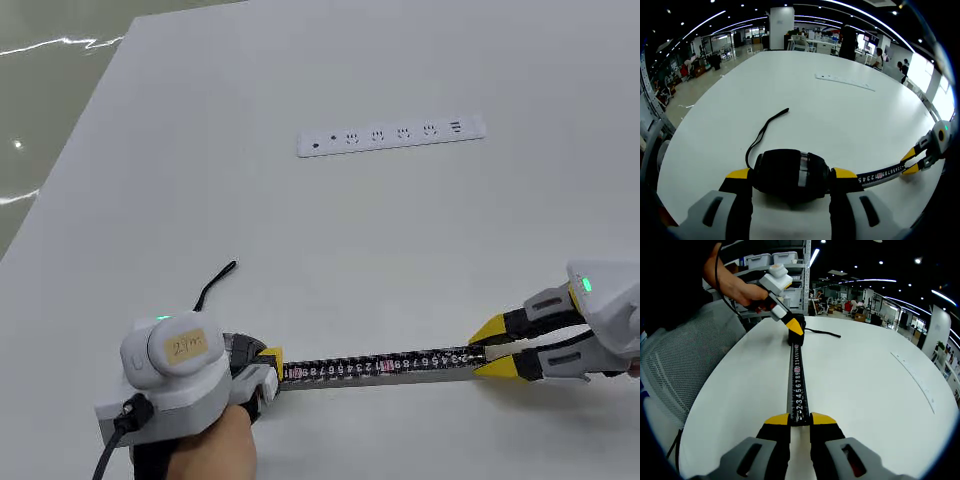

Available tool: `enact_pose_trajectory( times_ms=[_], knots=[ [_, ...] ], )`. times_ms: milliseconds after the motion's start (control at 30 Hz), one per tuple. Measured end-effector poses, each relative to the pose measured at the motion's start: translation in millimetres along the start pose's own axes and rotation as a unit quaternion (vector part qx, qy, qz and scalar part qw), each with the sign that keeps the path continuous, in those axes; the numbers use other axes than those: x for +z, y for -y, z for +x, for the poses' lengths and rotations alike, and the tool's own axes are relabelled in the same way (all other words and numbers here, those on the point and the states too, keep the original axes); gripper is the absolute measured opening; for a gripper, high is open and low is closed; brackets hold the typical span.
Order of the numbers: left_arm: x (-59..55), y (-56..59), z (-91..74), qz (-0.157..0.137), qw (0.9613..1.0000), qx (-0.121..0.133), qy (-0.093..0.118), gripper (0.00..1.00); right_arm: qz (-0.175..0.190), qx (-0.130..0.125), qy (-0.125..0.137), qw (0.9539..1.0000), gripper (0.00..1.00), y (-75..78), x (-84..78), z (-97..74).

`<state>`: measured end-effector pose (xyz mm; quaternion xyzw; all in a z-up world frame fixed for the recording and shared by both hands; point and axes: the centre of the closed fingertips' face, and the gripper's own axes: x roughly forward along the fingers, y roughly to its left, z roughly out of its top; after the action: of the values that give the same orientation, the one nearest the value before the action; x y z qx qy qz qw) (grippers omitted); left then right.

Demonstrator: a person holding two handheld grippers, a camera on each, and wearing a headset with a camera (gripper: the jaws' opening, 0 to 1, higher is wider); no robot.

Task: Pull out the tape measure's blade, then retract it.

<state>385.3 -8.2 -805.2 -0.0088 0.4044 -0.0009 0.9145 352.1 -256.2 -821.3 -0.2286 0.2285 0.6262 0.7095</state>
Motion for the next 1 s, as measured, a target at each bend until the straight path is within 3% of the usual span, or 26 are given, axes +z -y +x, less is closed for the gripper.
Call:
enact_pose_trajectory(
  times_ms=[1000],
  knots=[
    [0.8, 0.3, -0.3, -0.002, 1.0, -0.002, 0.003, 0.58, -0.007, 0.006, 0.001, 1.0, 0.14, -0.6, 10.9, 4.3]
  ],
)
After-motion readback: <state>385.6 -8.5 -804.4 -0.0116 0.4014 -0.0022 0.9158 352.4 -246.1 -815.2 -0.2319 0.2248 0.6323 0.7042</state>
